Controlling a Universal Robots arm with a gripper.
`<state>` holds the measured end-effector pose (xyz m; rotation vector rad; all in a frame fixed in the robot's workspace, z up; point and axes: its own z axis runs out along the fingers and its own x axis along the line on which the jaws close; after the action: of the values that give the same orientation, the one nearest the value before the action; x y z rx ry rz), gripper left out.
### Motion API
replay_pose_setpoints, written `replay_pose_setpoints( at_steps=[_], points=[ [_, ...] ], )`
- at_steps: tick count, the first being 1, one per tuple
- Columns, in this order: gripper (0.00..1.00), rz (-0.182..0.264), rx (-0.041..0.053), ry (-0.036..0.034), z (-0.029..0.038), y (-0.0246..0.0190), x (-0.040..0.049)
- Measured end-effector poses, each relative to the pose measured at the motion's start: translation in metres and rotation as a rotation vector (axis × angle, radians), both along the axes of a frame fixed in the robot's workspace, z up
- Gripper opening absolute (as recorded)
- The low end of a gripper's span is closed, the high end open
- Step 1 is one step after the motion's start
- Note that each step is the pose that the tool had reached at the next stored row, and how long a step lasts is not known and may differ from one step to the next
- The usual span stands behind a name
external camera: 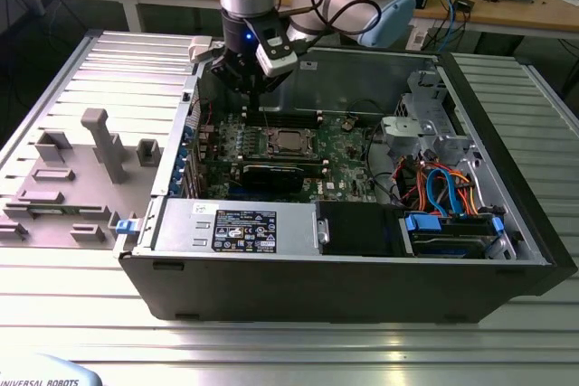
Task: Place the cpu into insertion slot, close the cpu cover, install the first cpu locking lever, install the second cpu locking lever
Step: 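Install the first cpu locking lever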
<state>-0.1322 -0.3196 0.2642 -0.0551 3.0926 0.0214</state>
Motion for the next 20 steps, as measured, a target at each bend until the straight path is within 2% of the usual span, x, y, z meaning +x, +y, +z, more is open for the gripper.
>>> replay_pose_setpoints(
  at_steps=[2,5,20],
  points=[
    [0.11,0.000,-0.0001,0.0001,-0.0005,0.0063,-0.0001],
    [0.11,0.001,0.0000,0.0000,-0.0010,0.0107,-0.0002],
    [0.11,0.001,-0.0001,0.0001,-0.0012,0.0115,0.0094]
  ],
)
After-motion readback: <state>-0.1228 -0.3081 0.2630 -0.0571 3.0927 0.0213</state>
